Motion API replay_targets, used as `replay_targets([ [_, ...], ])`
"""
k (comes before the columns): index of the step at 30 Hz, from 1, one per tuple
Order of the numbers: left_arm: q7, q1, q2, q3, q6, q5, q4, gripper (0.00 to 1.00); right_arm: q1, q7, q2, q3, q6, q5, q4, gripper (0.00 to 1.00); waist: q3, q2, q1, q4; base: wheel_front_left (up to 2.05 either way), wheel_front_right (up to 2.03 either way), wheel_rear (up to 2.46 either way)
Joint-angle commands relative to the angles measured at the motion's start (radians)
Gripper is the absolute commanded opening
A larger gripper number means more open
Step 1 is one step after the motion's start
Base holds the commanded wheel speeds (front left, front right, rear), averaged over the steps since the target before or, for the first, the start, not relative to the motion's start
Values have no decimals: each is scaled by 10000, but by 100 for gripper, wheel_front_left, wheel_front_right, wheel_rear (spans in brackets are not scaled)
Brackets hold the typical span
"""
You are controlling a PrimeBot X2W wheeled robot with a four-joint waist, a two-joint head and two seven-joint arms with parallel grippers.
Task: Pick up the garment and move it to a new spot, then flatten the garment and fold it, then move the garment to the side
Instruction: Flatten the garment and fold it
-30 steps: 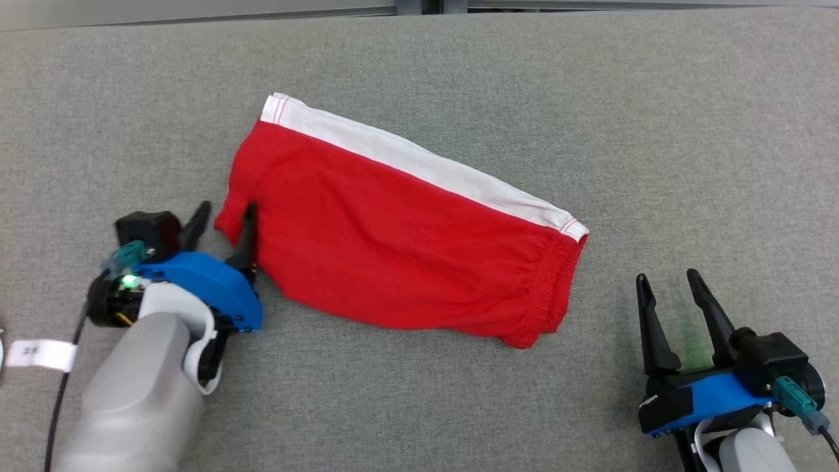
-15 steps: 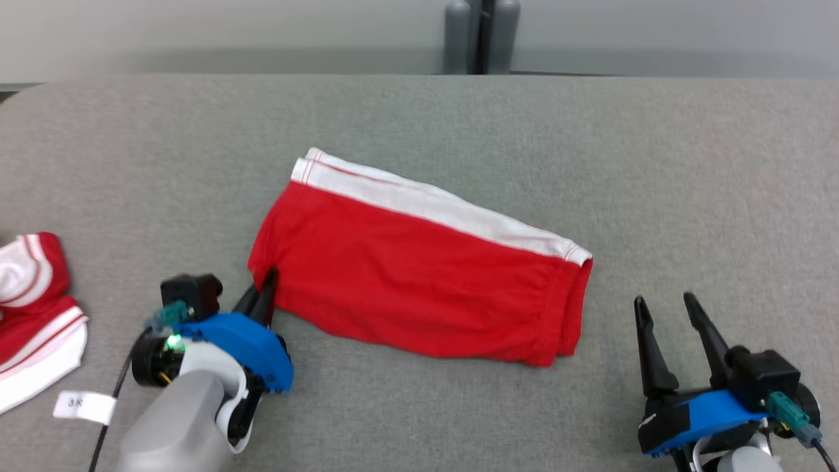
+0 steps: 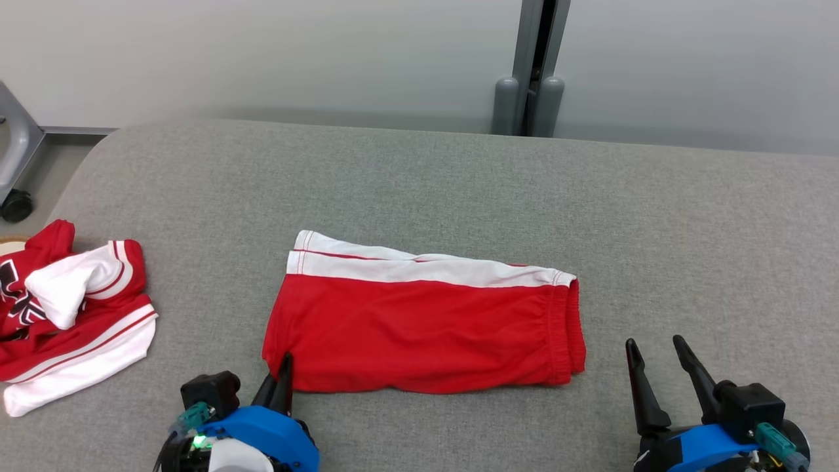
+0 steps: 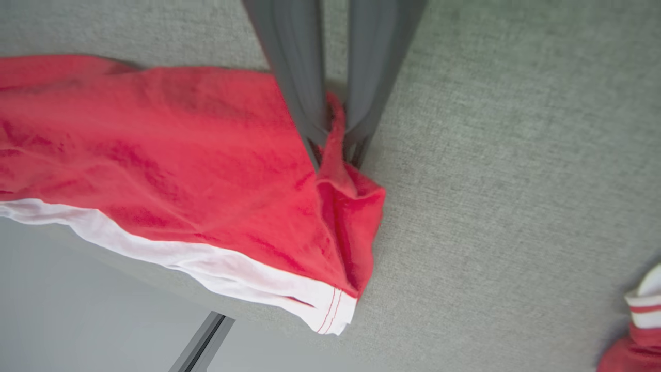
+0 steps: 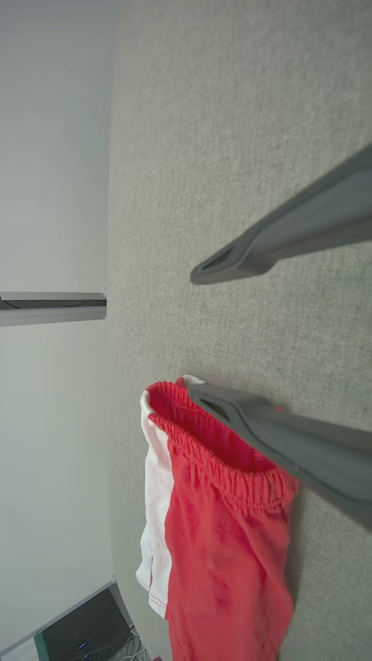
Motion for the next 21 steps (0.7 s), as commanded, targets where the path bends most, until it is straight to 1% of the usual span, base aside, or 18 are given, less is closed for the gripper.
replay_targets([
  [1, -42, 142, -29, 191, 84, 171, -145, 0, 89, -5, -40, 27, 0, 56, 20, 100, 26, -1, 1, 32, 0, 0, 0],
  [2, -43, 199, -48, 356, 167, 370, -314, 29, 63, -5, -39, 77, 0, 69, 29, 100, 44, -1, 1, 57, 0, 0, 0],
  [3, -44, 285, -114, 536, 167, 513, -485, 100, 17, -5, -39, 147, 0, 56, 42, 100, 65, -1, 1, 82, 0, 0, 0],
  [5, -43, 408, -154, 958, 272, 969, -901, 100, -122, -5, -37, 294, 0, 75, 45, 100, 124, -1, 1, 135, 0, 0, 0],
  [8, -42, 620, -276, 1549, 299, 1687, -1524, 100, -449, -5, -39, 591, 0, 165, 1, 100, 270, -1, 1, 247, 0, 0, 0],
  [9, -36, 684, -327, 1712, 246, 1914, -1685, 100, -584, -5, -37, 693, 0, 233, 12, 100, 326, -1, 1, 303, 0, 0, 0],
  [10, -36, 684, -327, 1712, 246, 1914, -1685, 100, -584, -5, -37, 693, 0, 233, 12, 100, 326, -1, 1, 303, 0, 0, 0],
  [11, -36, 771, -426, 2039, 143, 2296, -1952, 100, -867, -5, -40, 842, 0, 284, 95, 100, 445, -1, 1, 446, 0, 0, 0],
  [13, -36, 873, -568, 2253, 2, 2623, -2117, 100, -1146, -5, -39, 957, 0, 346, 316, 100, 559, -1, 1, 622, 0, 0, 0],
  [18, -35, 974, -845, 2619, -287, 3077, -2007, 100, -1713, -5, -45, 866, 0, 577, 1535, 100, 786, -1, 1, 1084, 0, 0, 0],
  [21, -35, 1046, -940, 2808, -442, 3056, -1777, 100, -1883, -7, -52, 601, 0, 1394, 2653, 100, 875, -1, 1, 1282, 0, 0, 0],
])
